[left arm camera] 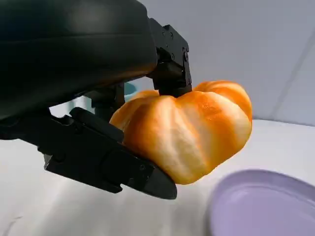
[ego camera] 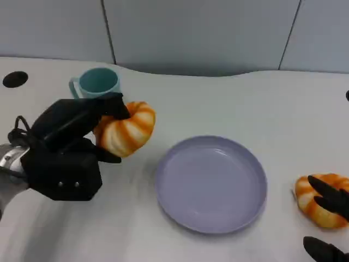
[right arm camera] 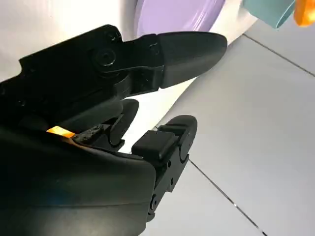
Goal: Grasp the bread from the table and place it into the plate.
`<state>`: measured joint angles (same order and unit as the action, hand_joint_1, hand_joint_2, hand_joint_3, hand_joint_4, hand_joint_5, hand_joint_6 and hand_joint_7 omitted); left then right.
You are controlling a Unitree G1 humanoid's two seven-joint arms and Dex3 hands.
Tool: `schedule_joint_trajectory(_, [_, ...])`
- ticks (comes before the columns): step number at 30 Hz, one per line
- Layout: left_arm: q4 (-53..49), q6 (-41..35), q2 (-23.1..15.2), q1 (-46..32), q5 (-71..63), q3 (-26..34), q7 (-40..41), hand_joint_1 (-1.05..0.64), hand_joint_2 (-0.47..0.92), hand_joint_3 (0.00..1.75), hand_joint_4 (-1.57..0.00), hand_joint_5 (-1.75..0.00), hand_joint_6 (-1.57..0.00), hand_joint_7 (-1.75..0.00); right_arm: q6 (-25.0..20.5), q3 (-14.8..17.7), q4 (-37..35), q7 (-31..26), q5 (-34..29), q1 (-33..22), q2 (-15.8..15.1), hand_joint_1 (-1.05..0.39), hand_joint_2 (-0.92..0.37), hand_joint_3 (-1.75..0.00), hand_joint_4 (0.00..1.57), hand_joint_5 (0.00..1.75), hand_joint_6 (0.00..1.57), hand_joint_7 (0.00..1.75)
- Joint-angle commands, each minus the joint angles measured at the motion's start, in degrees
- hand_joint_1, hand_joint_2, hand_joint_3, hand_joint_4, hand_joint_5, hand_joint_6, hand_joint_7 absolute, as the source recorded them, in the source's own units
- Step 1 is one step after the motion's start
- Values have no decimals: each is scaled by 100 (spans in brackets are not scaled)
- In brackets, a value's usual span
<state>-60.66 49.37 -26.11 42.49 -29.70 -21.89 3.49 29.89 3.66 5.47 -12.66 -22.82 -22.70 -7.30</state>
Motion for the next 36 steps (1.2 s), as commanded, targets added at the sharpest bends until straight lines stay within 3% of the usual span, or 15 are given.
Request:
schedule_joint_trajectory(1, [141, 249, 279, 258, 709, 128, -1233, -11, 92, 7, -71, -175, -47, -175, -45, 62, -5, -6, 71, -9, -56, -35, -92, -34, 78, 18, 61, 0])
schedule_joint_trajectory(8, [154, 226, 733, 619, 712, 25, -1955, -16, 92, 11, -73, -175, -48, -175, 34, 72, -99, -10, 103, 17, -87, -35, -92, -34, 79, 17, 61, 0])
schedule_joint_trajectory(12, [-190, 107, 1107, 995, 421, -156, -1829, -18, 90, 10, -76, -175, -50, -175, 43, 67, -92, 11, 125, 4, -97, -35, -92, -34, 80, 17, 61, 0])
schedule_joint_trajectory(21, [-744, -293, 1546, 1545, -223, -542, -1488, -18, 92, 15, -80, -175, -54, -175, -6, 44, -53, 38, 141, -27, -75, -36, -92, -33, 80, 15, 61, 0])
schedule_joint_trajectory(30, [-992, -494, 1671, 1760, -908, -1003, -944, -13, 87, 13, -79, -175, -53, -175, -83, 7, 49, 3, 46, -62, -13, -36, -92, -33, 78, 12, 61, 0])
schedule_joint_trajectory(36, [-1147, -419, 1657, 1944, -1060, -1240, -1364, -24, 84, 10, -63, -175, -40, -175, -114, -19, 111, 5, 38, -99, 34, -36, -92, -34, 78, 11, 60, 0])
